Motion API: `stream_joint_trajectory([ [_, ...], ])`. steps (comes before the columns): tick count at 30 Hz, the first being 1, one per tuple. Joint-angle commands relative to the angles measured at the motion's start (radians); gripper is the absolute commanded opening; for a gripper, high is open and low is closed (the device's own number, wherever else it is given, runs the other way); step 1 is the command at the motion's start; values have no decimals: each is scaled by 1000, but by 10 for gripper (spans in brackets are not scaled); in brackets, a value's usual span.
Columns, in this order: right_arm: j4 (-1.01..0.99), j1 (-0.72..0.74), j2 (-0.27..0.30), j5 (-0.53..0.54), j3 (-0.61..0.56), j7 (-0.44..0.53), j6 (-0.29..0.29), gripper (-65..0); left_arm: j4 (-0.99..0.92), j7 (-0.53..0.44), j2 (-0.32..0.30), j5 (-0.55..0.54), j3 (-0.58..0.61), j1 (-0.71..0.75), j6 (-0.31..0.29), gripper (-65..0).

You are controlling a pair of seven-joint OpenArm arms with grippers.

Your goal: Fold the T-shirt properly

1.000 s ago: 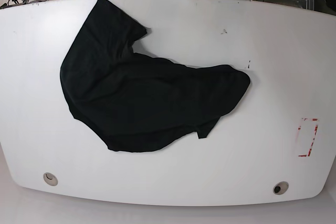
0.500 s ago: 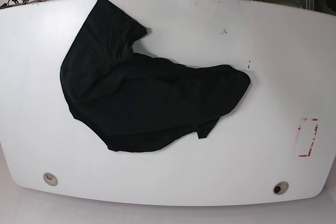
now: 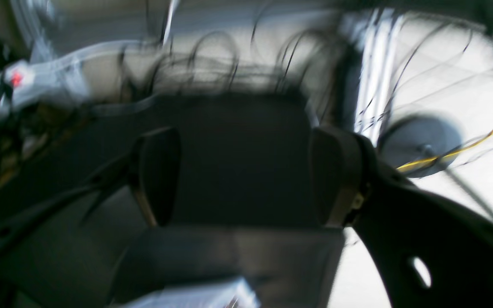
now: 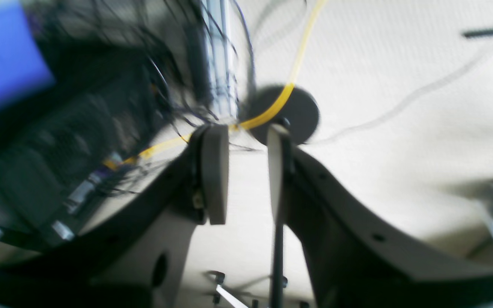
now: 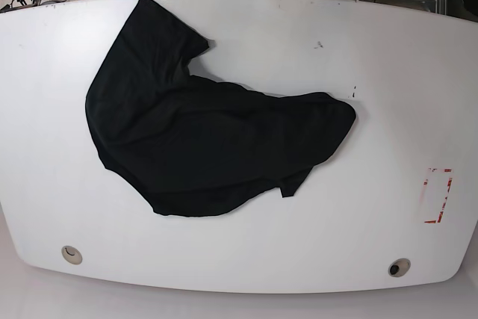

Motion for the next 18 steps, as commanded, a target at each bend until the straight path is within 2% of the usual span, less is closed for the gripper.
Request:
stream_joint_trajectory([
  [1,94,-57,0,8,6,6,7,-510,91,-5,-10,5,-7,40,7,-214],
  [18,332,-188,-24,-4,2,11,5,-522,197,-17,-12,5,-3,128,5,-215],
])
